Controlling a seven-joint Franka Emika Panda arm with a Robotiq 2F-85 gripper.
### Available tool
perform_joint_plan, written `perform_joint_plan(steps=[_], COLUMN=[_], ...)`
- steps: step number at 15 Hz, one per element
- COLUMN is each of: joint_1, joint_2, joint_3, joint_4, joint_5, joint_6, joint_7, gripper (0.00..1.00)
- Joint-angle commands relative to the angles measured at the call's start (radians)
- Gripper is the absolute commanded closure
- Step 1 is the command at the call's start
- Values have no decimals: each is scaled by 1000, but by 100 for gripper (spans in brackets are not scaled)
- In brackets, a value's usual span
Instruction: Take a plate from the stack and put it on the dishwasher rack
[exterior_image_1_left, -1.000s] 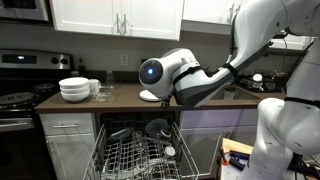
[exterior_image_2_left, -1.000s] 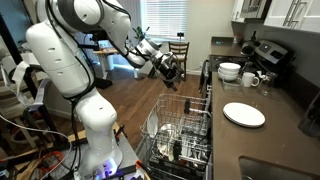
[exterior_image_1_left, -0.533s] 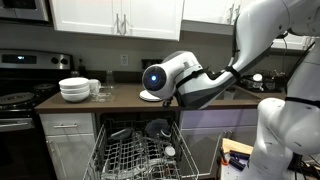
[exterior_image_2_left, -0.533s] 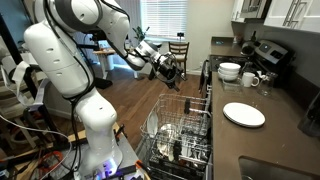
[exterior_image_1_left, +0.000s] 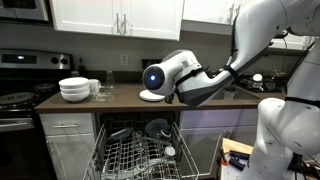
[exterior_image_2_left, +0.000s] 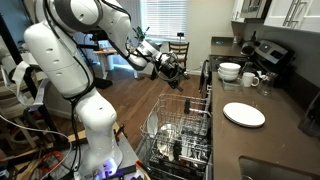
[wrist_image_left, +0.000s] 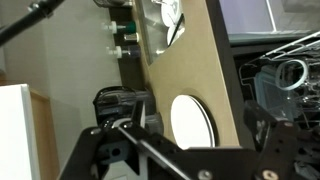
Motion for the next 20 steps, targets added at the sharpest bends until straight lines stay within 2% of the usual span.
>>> perform_joint_plan(steps=[1, 4, 7, 10, 11, 20], joint_1=[-20, -33, -43, -59, -46, -53], joint_2=[37, 69, 117, 197, 130, 156], joint_3=[-17, -49, -92, -126, -111, -115], joint_4=[56, 96, 145, 219, 154, 170], joint_5=[-106, -243, -376, -447, -404, -411], joint_6=[-63, -26, 122, 253, 203, 209], joint_7=[-22, -46, -57, -57, -27, -20], gripper=[0, 0, 0, 0, 0, 0])
